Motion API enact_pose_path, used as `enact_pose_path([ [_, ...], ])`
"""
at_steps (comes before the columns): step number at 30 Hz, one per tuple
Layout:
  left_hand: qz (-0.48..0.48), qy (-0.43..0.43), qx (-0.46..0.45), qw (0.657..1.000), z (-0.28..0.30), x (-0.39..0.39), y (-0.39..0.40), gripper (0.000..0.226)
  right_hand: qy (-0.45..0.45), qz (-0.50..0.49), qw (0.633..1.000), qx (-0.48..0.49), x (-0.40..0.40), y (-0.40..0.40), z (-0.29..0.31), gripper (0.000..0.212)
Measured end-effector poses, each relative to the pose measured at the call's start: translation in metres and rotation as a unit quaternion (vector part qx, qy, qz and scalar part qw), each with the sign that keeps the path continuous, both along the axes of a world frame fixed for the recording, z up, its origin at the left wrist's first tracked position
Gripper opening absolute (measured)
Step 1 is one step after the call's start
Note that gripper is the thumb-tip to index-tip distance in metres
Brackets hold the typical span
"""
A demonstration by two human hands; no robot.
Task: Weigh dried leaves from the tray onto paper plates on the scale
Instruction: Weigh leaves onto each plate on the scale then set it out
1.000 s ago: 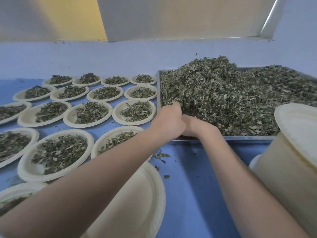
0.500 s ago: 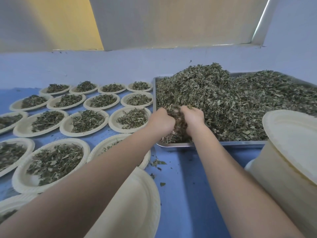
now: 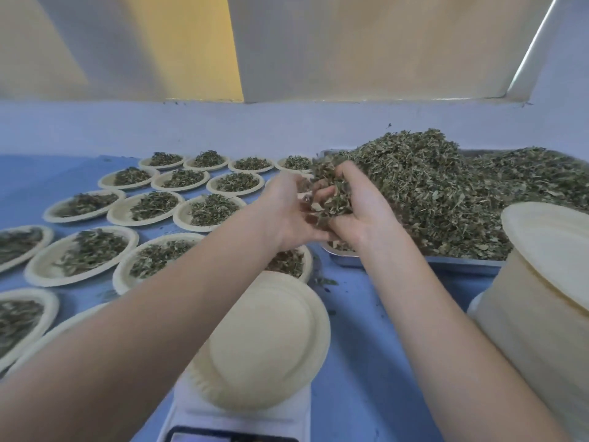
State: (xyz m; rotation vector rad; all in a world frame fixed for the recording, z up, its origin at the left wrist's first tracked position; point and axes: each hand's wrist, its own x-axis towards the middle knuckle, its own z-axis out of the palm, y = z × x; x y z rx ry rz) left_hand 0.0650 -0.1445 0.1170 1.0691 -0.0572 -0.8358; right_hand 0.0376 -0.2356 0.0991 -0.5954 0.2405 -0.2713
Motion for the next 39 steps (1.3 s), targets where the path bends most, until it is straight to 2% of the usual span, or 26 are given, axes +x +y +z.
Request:
enact_pose_path([
  [2,0.022,-0.034,0.013,0.999,-0.002,-0.007,0.027,0.031,-0.003,0.014,0.999,-0.032,-0.01,0.021,0.001,0.006],
  [4,0.052,-0.087,0.065,0.993,-0.009,-0.013,0.055,0.031,-0.003,0.018,0.994,-0.104,-0.02,0.039,-0.006,0.005],
  [6,0.098,-0.136,0.121,0.978,-0.018,-0.017,0.082,0.03,-0.006,0.014,0.977,-0.211,-0.031,0.053,-0.02,0.004],
  [7,0.115,-0.161,0.145,0.969,-0.022,-0.019,0.094,0.029,-0.005,0.012,0.956,-0.292,-0.037,0.058,-0.028,0.006],
  [8,0.127,-0.186,0.17,0.959,-0.026,-0.021,0.105,0.027,0.002,0.007,0.915,-0.402,-0.042,0.061,-0.035,0.009],
  [10,0.147,-0.245,0.219,0.933,-0.036,-0.026,0.122,0.02,-0.014,0.015,0.789,-0.614,-0.051,0.062,-0.044,0.016],
  [11,0.161,-0.297,0.258,0.905,-0.043,-0.027,0.128,0.019,-0.039,0.048,0.741,-0.668,-0.054,0.061,-0.045,0.02],
  [12,0.173,-0.363,0.3,0.865,-0.051,-0.03,0.133,0.02,-0.056,0.089,0.715,-0.692,-0.057,0.06,-0.045,0.025],
  [13,0.182,-0.423,0.326,0.826,-0.059,-0.032,0.136,0.022,-0.061,0.128,0.699,-0.701,-0.059,0.059,-0.045,0.031],
  [14,0.196,-0.459,0.328,0.802,-0.067,-0.035,0.138,0.024,-0.056,0.156,0.684,-0.71,-0.061,0.059,-0.044,0.037],
  [15,0.203,-0.474,0.32,0.795,-0.073,-0.037,0.139,0.024,-0.05,0.173,0.665,-0.725,-0.062,0.059,-0.043,0.041],
  [18,0.227,-0.482,0.296,0.793,-0.087,-0.037,0.139,0.026,-0.033,0.19,0.629,-0.753,-0.063,0.06,-0.043,0.043],
  [23,0.27,-0.479,0.24,0.8,-0.103,-0.037,0.142,0.027,-0.067,0.212,0.647,-0.73,-0.063,0.057,-0.041,0.043],
  [28,0.3,-0.445,0.166,0.827,-0.113,-0.033,0.15,0.026,-0.117,0.277,0.612,-0.731,-0.063,0.056,-0.04,0.053],
  [31,0.298,-0.414,0.131,0.85,-0.114,-0.028,0.153,0.026,-0.103,0.259,0.57,-0.773,-0.048,0.064,-0.038,0.061],
  [34,0.233,-0.409,0.174,0.865,-0.098,-0.018,0.147,0.021,-0.092,0.234,0.567,-0.785,-0.044,0.058,-0.038,0.065],
  [37,0.128,-0.451,0.264,0.843,-0.075,-0.002,0.131,0.024,-0.106,0.196,0.52,-0.825,-0.062,0.056,-0.033,0.059],
  [39,0.089,-0.478,0.289,0.824,-0.07,0.006,0.119,0.022,-0.12,0.165,0.452,-0.868,-0.068,0.06,-0.029,0.06],
])
